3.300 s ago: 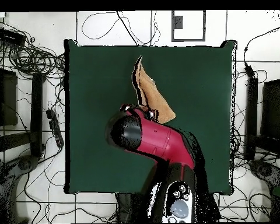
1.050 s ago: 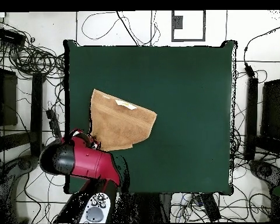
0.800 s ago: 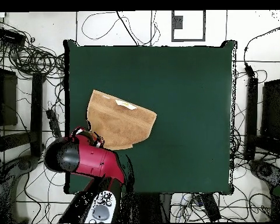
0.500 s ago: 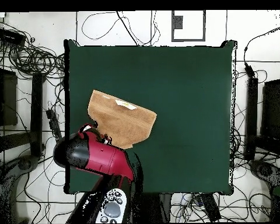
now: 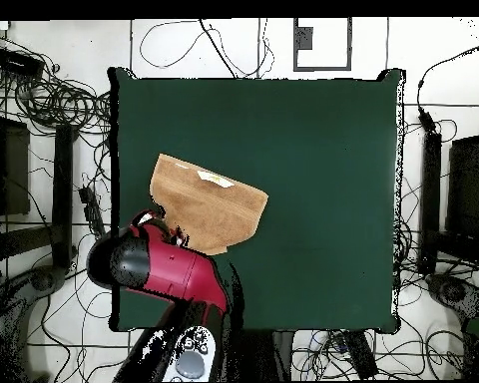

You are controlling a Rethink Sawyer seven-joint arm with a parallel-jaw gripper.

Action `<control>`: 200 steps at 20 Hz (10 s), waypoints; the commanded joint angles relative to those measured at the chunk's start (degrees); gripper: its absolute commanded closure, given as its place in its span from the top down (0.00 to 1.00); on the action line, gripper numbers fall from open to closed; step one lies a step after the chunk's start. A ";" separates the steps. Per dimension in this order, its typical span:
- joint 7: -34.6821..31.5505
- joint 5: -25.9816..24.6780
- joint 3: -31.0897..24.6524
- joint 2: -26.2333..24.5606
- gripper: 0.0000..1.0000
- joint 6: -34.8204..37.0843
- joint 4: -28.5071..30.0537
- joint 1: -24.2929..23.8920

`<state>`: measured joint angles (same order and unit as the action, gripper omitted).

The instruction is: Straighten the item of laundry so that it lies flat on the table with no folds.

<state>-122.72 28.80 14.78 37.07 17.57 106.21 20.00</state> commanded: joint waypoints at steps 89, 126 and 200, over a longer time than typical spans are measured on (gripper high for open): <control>-10.43 -26.91 -10.49 -6.45 1.00 0.65 -7.83 -23.63; -1.53 -22.47 -5.18 -5.01 1.00 11.54 -15.37 -21.93; -12.61 -15.44 -11.55 -22.18 1.00 -15.54 -12.79 -21.34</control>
<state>-122.72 9.54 6.66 20.17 5.98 92.81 -3.27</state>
